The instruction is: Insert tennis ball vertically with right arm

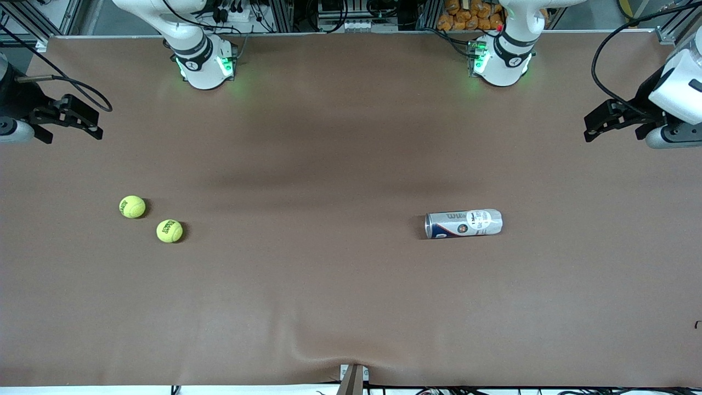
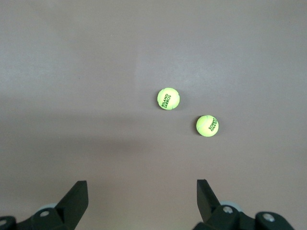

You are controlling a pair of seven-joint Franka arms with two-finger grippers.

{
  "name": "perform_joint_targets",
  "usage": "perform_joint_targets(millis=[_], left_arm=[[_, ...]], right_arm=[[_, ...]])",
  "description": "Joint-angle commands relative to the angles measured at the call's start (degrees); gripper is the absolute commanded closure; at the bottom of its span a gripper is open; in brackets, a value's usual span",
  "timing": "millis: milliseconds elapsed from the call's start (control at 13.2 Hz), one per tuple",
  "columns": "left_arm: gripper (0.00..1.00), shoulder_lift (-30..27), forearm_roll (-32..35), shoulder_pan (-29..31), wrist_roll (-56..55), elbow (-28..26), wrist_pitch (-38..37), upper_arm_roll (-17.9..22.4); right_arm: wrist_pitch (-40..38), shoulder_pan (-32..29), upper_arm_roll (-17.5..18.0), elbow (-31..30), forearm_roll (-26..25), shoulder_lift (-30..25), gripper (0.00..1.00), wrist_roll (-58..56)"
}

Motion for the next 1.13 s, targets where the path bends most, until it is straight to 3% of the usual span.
perform_joint_targets(millis=[0, 1057], left_arm=[[0.00, 0.96, 0.30, 0.06, 0.51, 1.82, -1.24, -0.12], [0.00, 3.16, -0.84, -1.60, 0.86, 1.20, -1.24, -0.30]], right_arm=[[-0.18, 0.15, -0.34, 1.30, 0.54, 0.82, 0.00, 0.31], [-0.01, 0.24, -0.43, 1.21, 0.54, 0.82, 0.00, 0.31]])
